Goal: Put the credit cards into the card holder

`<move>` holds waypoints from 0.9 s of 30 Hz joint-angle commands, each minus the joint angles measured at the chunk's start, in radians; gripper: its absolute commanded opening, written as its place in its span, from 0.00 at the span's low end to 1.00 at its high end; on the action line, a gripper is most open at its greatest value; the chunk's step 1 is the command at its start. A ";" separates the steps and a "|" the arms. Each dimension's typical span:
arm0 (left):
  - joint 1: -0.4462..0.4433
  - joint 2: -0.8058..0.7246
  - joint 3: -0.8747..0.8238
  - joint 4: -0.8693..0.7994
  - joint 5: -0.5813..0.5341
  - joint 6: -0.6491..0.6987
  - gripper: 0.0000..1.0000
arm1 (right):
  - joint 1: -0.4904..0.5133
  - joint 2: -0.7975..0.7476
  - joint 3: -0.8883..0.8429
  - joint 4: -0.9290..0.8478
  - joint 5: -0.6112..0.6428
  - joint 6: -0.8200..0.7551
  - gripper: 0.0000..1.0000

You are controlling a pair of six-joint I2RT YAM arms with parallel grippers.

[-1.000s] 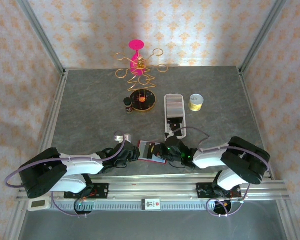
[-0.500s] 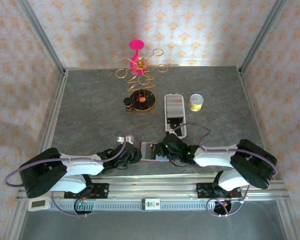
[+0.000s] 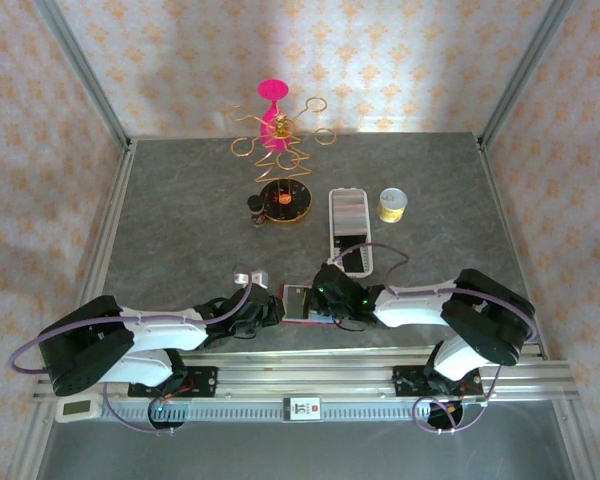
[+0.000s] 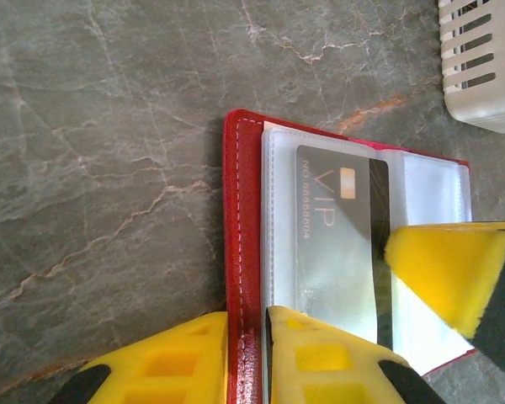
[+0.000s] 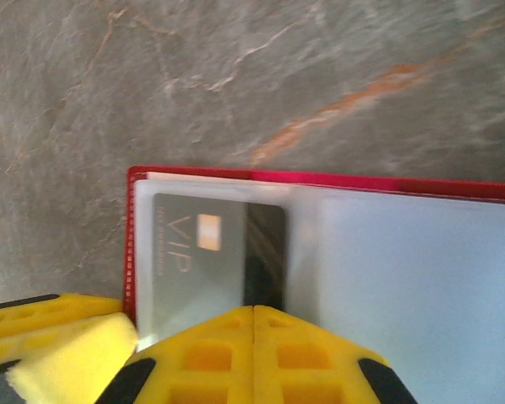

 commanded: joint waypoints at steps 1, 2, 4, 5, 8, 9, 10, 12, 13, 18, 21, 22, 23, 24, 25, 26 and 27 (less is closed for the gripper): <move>-0.004 0.004 -0.011 0.029 0.002 -0.002 0.18 | 0.020 0.034 0.044 -0.003 -0.008 -0.024 0.04; -0.003 0.005 -0.011 0.030 0.003 0.000 0.19 | 0.022 0.044 0.051 0.002 -0.013 -0.023 0.04; -0.003 0.002 -0.014 0.029 -0.004 -0.001 0.20 | 0.026 0.051 0.065 0.008 -0.027 -0.021 0.04; -0.004 0.002 -0.016 0.029 -0.006 -0.001 0.20 | 0.027 0.045 0.067 0.006 -0.029 -0.021 0.04; -0.003 0.002 -0.019 0.029 -0.009 -0.002 0.22 | 0.038 -0.024 0.067 -0.035 0.026 -0.025 0.06; -0.003 0.001 -0.019 0.031 -0.008 -0.002 0.22 | 0.040 -0.053 0.065 -0.066 0.055 -0.024 0.07; -0.003 0.002 -0.019 0.030 -0.006 -0.002 0.23 | 0.041 -0.083 0.062 -0.100 0.080 -0.025 0.08; -0.004 -0.001 -0.019 0.030 -0.010 0.001 0.24 | 0.043 -0.128 0.042 -0.151 0.115 -0.024 0.09; -0.004 -0.002 -0.019 0.030 -0.011 0.002 0.25 | 0.043 -0.145 0.027 -0.169 0.132 -0.021 0.09; -0.004 0.000 -0.019 0.034 -0.017 0.005 0.29 | 0.043 -0.133 -0.002 -0.205 0.161 -0.013 0.05; -0.004 0.004 -0.020 0.038 -0.018 0.001 0.32 | 0.043 -0.076 0.014 -0.196 0.158 -0.018 0.01; -0.004 0.006 -0.020 0.037 -0.018 0.001 0.33 | 0.043 -0.055 0.022 -0.193 0.153 -0.022 0.00; -0.004 0.008 -0.020 0.040 -0.017 0.002 0.33 | 0.043 -0.038 0.030 -0.190 0.149 -0.027 0.00; -0.004 0.008 -0.020 0.040 -0.017 0.002 0.34 | 0.043 -0.019 0.039 -0.187 0.142 -0.029 0.00; -0.004 0.010 -0.021 0.041 -0.017 0.002 0.34 | 0.043 -0.002 0.045 -0.183 0.134 -0.031 0.00; -0.005 0.011 -0.023 0.045 -0.016 0.001 0.34 | 0.043 0.013 0.050 -0.175 0.127 -0.033 0.00; -0.005 0.013 -0.026 0.051 -0.015 -0.001 0.35 | 0.045 0.025 0.053 -0.160 0.112 -0.036 0.00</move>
